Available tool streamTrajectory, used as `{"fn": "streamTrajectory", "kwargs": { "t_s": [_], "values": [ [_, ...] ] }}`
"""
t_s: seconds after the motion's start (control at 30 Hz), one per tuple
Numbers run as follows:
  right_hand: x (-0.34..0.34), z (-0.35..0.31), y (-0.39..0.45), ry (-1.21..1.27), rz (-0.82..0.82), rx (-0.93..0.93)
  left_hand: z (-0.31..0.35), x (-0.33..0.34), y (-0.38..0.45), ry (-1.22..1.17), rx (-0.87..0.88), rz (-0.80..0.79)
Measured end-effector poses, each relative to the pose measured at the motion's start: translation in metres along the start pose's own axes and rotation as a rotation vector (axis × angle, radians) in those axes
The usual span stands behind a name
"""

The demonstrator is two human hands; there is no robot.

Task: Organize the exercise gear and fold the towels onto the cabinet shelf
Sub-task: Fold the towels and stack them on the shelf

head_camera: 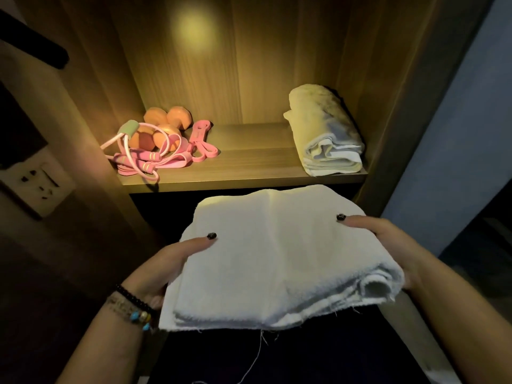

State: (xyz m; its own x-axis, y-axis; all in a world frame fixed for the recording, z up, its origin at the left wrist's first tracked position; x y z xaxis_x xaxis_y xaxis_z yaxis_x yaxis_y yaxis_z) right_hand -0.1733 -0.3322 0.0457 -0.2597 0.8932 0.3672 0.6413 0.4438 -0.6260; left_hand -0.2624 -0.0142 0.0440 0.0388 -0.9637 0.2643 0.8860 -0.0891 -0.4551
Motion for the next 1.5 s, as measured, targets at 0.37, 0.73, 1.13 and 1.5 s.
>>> {"fn": "streamTrajectory", "kwargs": {
  "t_s": [0.37, 0.73, 1.13, 1.5],
  "values": [
    [-0.009, 0.009, -0.016, -0.152, 0.171, -0.09, -0.014, 0.023, -0.019, 0.968, 0.246, 0.671],
    [-0.012, 0.016, -0.02, -0.381, 0.214, -0.089, -0.017, 0.004, -0.016, 0.841, 0.232, 0.689],
    [0.058, -0.046, 0.043, -1.476, 0.442, -0.505, 0.035, 0.066, 0.086, 1.681, 0.499, 0.173],
    [0.02, -0.017, 0.08, -1.503, 0.644, -0.228, 0.005, 0.038, 0.104, 1.484, 0.41, 0.418]
  ]
}}
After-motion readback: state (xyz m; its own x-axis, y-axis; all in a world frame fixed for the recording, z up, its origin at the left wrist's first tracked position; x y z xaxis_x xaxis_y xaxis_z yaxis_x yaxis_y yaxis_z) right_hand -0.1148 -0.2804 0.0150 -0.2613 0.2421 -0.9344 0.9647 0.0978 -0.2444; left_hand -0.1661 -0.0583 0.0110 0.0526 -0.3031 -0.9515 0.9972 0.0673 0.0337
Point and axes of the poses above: each hand's wrist, its own y-axis towards the middle knuckle, its own x-axis out of the palm, z = x × y, the point moved 1 cm from there along y, towards the middle knuckle, and after that the axes turned 7 degrees about x, right-handed, at the moved point
